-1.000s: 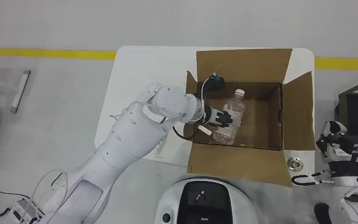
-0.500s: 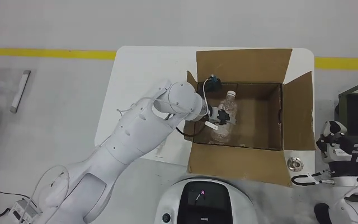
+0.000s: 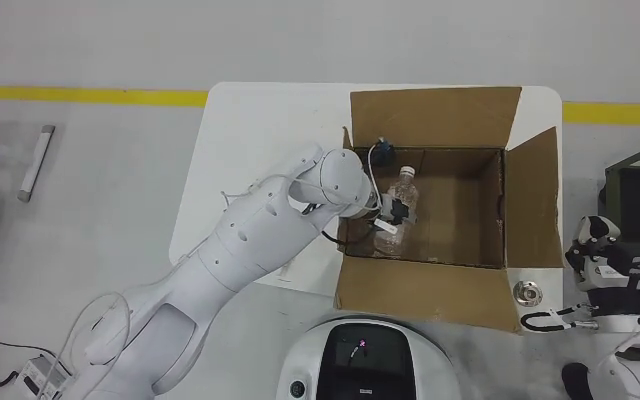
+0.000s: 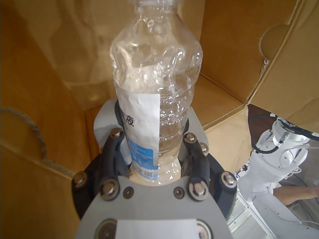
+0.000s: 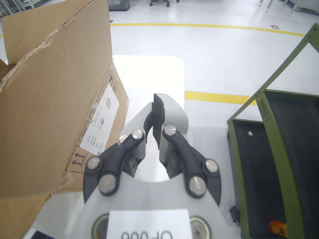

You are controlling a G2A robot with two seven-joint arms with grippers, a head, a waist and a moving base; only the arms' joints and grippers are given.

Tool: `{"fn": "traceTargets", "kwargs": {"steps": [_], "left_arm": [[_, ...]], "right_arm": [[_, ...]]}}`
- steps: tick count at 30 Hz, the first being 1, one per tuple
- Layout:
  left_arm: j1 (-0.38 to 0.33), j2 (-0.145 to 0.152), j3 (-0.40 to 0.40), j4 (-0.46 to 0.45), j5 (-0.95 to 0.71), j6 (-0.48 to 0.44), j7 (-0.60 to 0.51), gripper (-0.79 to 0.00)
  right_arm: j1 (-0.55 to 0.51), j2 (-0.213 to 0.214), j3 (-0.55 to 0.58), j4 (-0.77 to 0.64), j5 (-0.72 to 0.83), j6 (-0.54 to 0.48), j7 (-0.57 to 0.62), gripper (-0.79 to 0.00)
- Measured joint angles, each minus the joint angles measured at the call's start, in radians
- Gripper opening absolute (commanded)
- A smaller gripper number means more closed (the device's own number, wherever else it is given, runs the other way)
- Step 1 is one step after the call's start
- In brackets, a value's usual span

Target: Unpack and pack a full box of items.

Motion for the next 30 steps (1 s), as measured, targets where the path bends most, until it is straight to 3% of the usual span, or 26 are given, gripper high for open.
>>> {"fn": "traceTargets", "kwargs": {"steps": [1, 2, 3, 4, 22, 26, 30], "left_arm": [[0.0, -0.001, 0.003, 0.002, 0.002, 0.003, -0.001, -0.767], [-0.001, -0.003, 0.005, 0.003, 0.003, 0.005, -0.001, -0.566], [-0.001, -0.004, 0.007, 0.005, 0.003, 0.007, -0.002, -0.243], [-0.001, -0.005, 0.008, 0.006, 0.003, 0.008, -0.002, 0.0], [0.004, -0.002, -0.031, -0.039, 0.029, 0.013, 0.013, 0.0], [0.026, 0.014, -0.092, -0.111, 0.004, -0.044, 0.019, 0.0], [0.078, 0.036, -0.204, -0.197, -0.104, -0.174, 0.018, 0.0]], "right_arm": [[0.0, 0.0, 0.0, 0.0, 0.0, 0.0, 0.0, -0.785], [0.0, 0.0, 0.0, 0.0, 0.0, 0.0, 0.0, -0.785], [0.0, 0.0, 0.0, 0.0, 0.0, 0.0, 0.0, -0.785], [0.0, 0.0, 0.0, 0.0, 0.0, 0.0, 0.0, -0.785], [0.0, 0.0, 0.0, 0.0, 0.0, 0.0, 0.0, -0.785], [0.0, 0.0, 0.0, 0.0, 0.0, 0.0, 0.0, -0.785], [0.0, 0.0, 0.0, 0.0, 0.0, 0.0, 0.0, -0.785]]}}
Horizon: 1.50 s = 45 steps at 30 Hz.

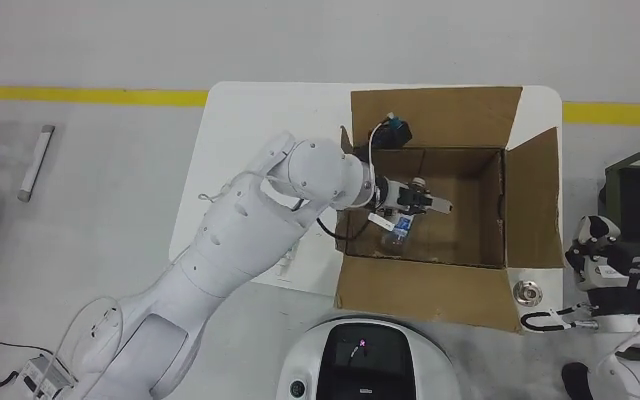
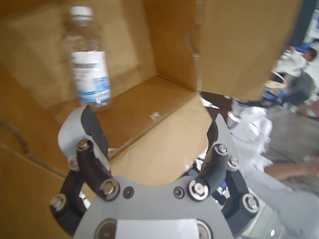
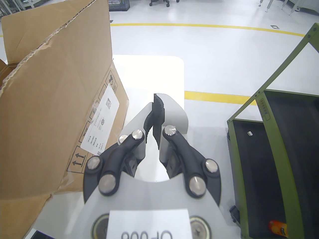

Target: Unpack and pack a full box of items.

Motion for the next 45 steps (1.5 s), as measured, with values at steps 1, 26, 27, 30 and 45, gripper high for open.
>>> {"fn": "traceTargets", "kwargs": {"steps": [1, 26, 27, 30, 45], "left_arm": [[0.007, 0.005, -0.019, -0.017, 0.0, -0.009, -0.003, 0.0], [0.185, 0.163, -0.363, -0.426, 0.297, 0.023, -0.315, 0.0], [0.197, 0.172, -0.377, -0.434, 0.293, 0.009, -0.328, 0.0], [0.221, 0.194, -0.409, -0.444, 0.316, -0.011, -0.349, 0.0], [0.321, 0.27, -0.504, -0.485, 0.396, -0.041, -0.379, 0.0]], "right_arm": [[0.0, 0.0, 0.0, 0.0, 0.0, 0.0, 0.0, -0.785], [0.0, 0.0, 0.0, 0.0, 0.0, 0.0, 0.0, -0.785], [0.0, 0.0, 0.0, 0.0, 0.0, 0.0, 0.0, -0.785], [0.0, 0.0, 0.0, 0.0, 0.0, 0.0, 0.0, -0.785], [0.0, 0.0, 0.0, 0.0, 0.0, 0.0, 0.0, -0.785]]}}
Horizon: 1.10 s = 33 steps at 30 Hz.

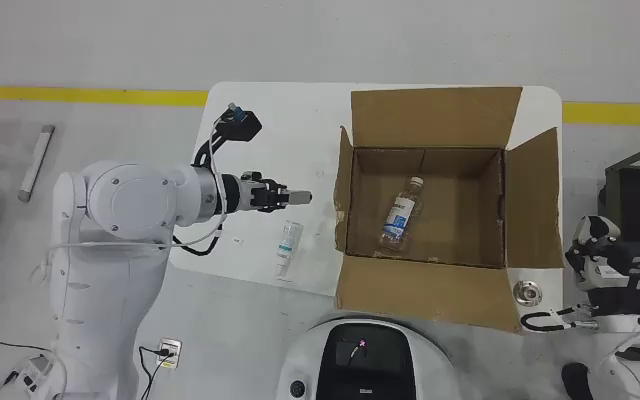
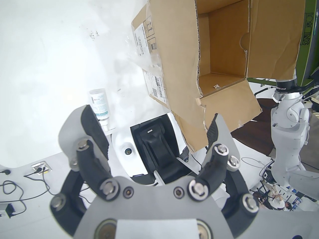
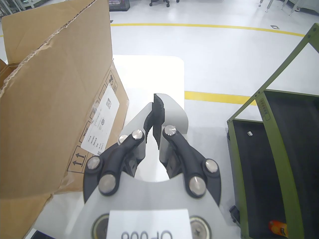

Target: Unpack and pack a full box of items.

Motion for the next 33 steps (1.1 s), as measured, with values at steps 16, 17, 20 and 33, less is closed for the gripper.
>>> {"fn": "traceTargets", "kwargs": {"steps": [16, 17, 20, 33], "left_arm": [[0.035, 0.012, 0.013, -0.04, 0.099, -0.074, 0.044, 0.0], [0.039, 0.017, 0.013, -0.053, 0.143, -0.092, 0.038, 0.0], [0.065, 0.031, 0.007, -0.078, 0.249, -0.126, 0.0, 0.0], [0.267, 0.106, 0.107, -0.123, 0.46, -0.25, 0.0, 0.0]], "right_arm": [[0.0, 0.0, 0.0, 0.0, 0.0, 0.0, 0.0, -0.785], [0.0, 0.0, 0.0, 0.0, 0.0, 0.0, 0.0, -0.785], [0.0, 0.0, 0.0, 0.0, 0.0, 0.0, 0.0, -0.785], [0.0, 0.0, 0.0, 0.0, 0.0, 0.0, 0.0, -0.785]]}}
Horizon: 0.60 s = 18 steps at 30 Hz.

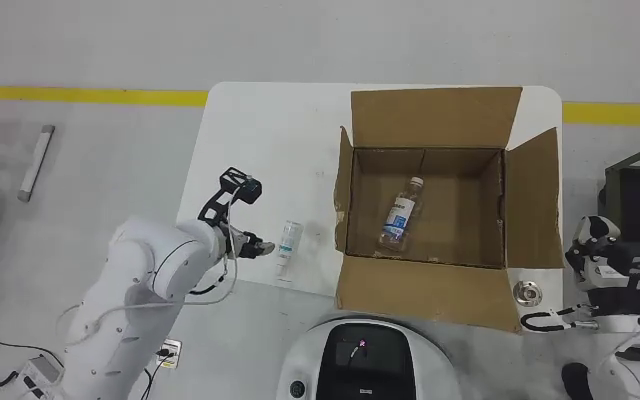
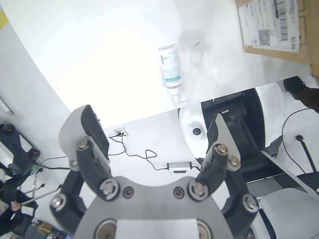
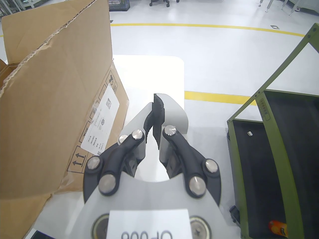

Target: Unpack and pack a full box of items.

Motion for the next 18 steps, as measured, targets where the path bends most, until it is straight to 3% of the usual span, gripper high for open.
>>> {"fn": "traceTargets", "kwargs": {"steps": [10, 18], "left_arm": [[0.01, 0.004, 0.111, -0.01, 0.055, 0.042, 0.004, 0.0], [0.005, 0.0, 0.124, 0.005, 0.055, 0.063, 0.021, 0.0]], "right_arm": [[0.0, 0.0, 0.0, 0.0, 0.0, 0.0, 0.0, -0.785], [0.0, 0.0, 0.0, 0.0, 0.0, 0.0, 0.0, -0.785]]}}
